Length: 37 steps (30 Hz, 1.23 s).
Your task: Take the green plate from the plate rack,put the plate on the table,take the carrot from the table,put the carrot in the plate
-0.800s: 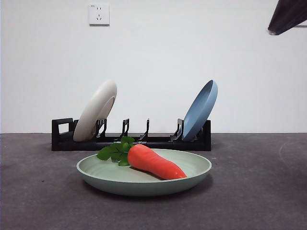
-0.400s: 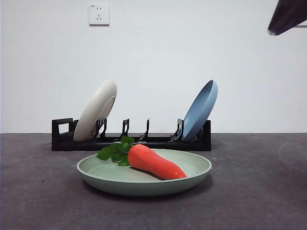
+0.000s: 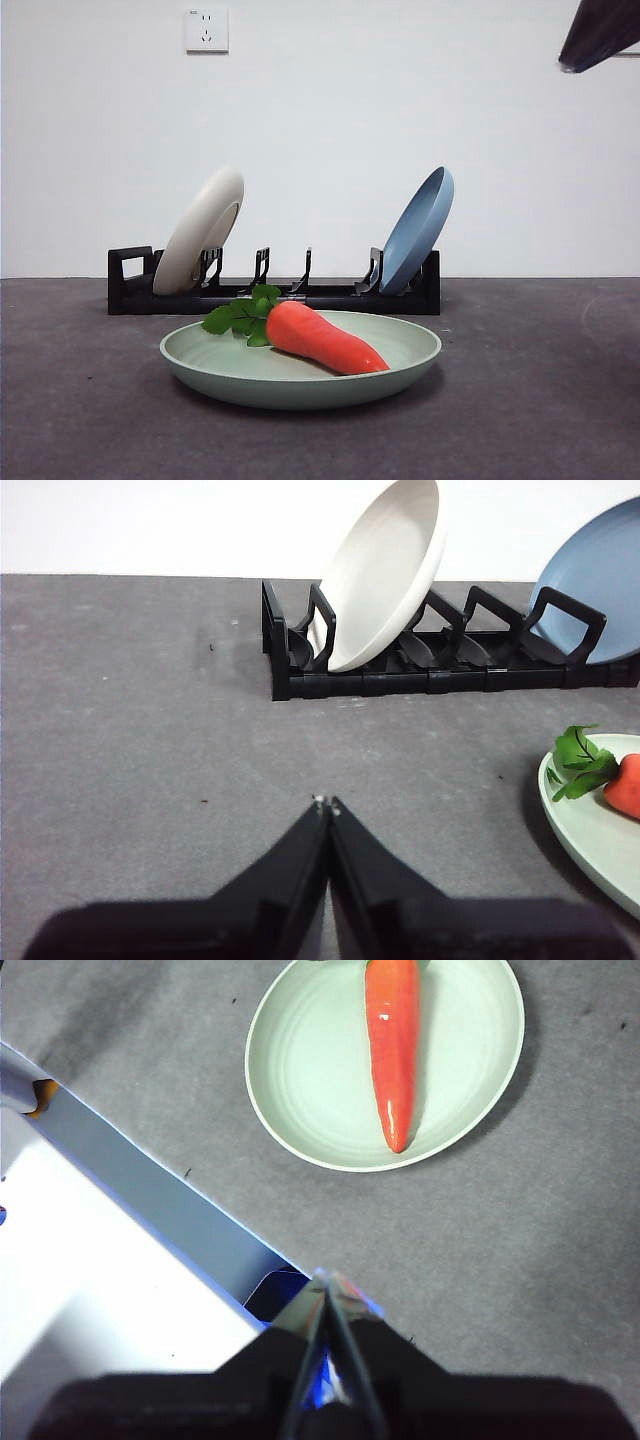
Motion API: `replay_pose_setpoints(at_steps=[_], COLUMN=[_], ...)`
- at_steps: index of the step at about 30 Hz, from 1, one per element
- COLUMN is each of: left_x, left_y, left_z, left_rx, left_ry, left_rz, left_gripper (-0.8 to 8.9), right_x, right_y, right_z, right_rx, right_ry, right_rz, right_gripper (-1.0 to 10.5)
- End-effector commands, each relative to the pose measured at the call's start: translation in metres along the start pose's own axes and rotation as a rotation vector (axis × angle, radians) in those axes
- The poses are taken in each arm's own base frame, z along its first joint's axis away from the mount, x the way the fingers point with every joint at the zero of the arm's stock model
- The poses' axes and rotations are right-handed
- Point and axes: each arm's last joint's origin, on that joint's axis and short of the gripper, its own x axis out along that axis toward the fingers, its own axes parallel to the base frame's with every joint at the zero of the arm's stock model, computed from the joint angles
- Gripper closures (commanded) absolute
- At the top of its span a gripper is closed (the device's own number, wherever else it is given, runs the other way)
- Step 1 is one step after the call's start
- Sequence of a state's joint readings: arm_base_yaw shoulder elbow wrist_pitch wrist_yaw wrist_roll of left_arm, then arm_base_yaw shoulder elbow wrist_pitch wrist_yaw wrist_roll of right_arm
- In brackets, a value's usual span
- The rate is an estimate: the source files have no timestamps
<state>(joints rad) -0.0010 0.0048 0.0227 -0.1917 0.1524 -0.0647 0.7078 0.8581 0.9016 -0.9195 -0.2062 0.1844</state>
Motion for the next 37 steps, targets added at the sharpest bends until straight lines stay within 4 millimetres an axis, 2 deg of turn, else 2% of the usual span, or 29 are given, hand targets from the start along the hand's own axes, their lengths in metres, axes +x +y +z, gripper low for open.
replay_pose_setpoints(at_steps=[1, 16, 21, 25, 28, 31, 34, 37], left_x=[0.001, 0.001, 0.001, 0.001, 0.001, 0.001, 0.001, 0.001], left_y=[0.0, 0.0, 0.0, 0.0, 0.0, 0.0, 0.0, 0.0], left_z=[-0.004, -0.004, -0.004, -0.004, -0.004, -0.004, -0.004, -0.004], left_rx=[-0.02, -0.02, -0.02, -0.02, -0.02, -0.021, -0.02, -0.021], left_ry=[0.013, 0.013, 0.013, 0.013, 0.013, 0.013, 0.013, 0.013], left_rz=[-0.004, -0.004, -0.004, -0.004, -0.004, -0.004, -0.004, -0.004], left_gripper=[8.16, 8.16, 8.16, 8.16, 8.16, 8.16, 8.16, 8.16], right_x=[0.001, 0.001, -0.015, -0.033, -0.045, -0.046, -0.035, -0.015], right_y=[0.0, 0.0, -0.006, -0.018, -0.031, -0.044, -0.056, -0.067], right_z=[-0.001, -0.001, -0.004, -0.005, -0.014, -0.028, -0.047, -0.068], right_rx=[0.004, 0.002, -0.087, -0.073, -0.021, 0.013, 0.017, 0.011], right_ry=[-0.001, -0.001, -0.094, -0.277, -0.441, -0.588, -0.711, -0.791], right_rz=[-0.001, -0.001, -0.06, -0.149, -0.243, -0.342, -0.416, -0.459], right_gripper=[9.4, 9.5, 9.4, 9.4, 9.5, 9.4, 9.4, 9.5])
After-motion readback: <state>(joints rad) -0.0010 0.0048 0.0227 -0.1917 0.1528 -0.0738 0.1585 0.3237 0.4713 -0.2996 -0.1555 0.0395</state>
